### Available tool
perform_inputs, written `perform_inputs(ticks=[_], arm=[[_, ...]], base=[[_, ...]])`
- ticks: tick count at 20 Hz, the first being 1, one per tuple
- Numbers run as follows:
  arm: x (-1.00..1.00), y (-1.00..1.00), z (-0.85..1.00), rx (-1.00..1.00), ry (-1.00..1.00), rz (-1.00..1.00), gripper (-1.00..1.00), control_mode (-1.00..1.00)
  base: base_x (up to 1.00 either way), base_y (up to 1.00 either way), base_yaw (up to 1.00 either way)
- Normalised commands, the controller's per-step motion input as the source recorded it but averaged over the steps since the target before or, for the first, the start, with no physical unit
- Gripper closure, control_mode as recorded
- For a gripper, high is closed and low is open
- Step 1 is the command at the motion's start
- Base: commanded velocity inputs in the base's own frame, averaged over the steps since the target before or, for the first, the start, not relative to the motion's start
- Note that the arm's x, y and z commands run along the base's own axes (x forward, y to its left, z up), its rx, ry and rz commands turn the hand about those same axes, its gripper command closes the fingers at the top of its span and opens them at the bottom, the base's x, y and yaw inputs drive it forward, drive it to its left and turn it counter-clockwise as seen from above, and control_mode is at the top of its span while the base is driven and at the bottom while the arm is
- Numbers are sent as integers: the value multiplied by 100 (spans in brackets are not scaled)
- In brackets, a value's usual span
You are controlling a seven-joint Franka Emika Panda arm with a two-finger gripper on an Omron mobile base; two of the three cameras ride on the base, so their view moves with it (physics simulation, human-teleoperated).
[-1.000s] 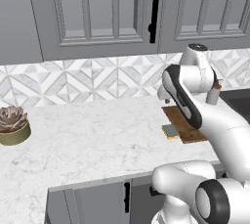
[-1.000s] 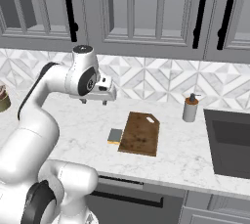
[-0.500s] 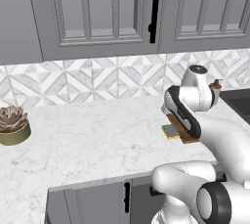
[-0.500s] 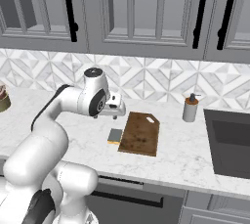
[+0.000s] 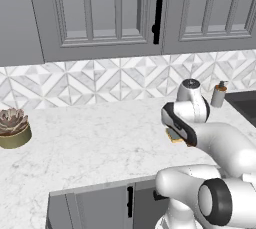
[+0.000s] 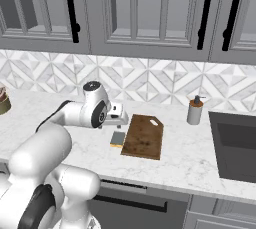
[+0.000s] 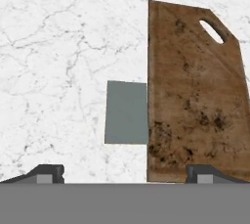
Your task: Pick up the sponge from the counter and clean the cutting board by briefly scrubbing or pressing down on the cutting board. Once finished, release the sponge.
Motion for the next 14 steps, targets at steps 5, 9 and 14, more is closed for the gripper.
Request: perform_inputs(ticks=[5, 9, 14], arm=[[0, 0, -10, 0, 0, 0, -100, -100], [0, 0, -16, 0, 0, 0, -100, -100], [2, -5, -23, 0, 0, 0, -100, -100]], base=[[0, 0, 0], [0, 0, 0], [0, 0, 0]])
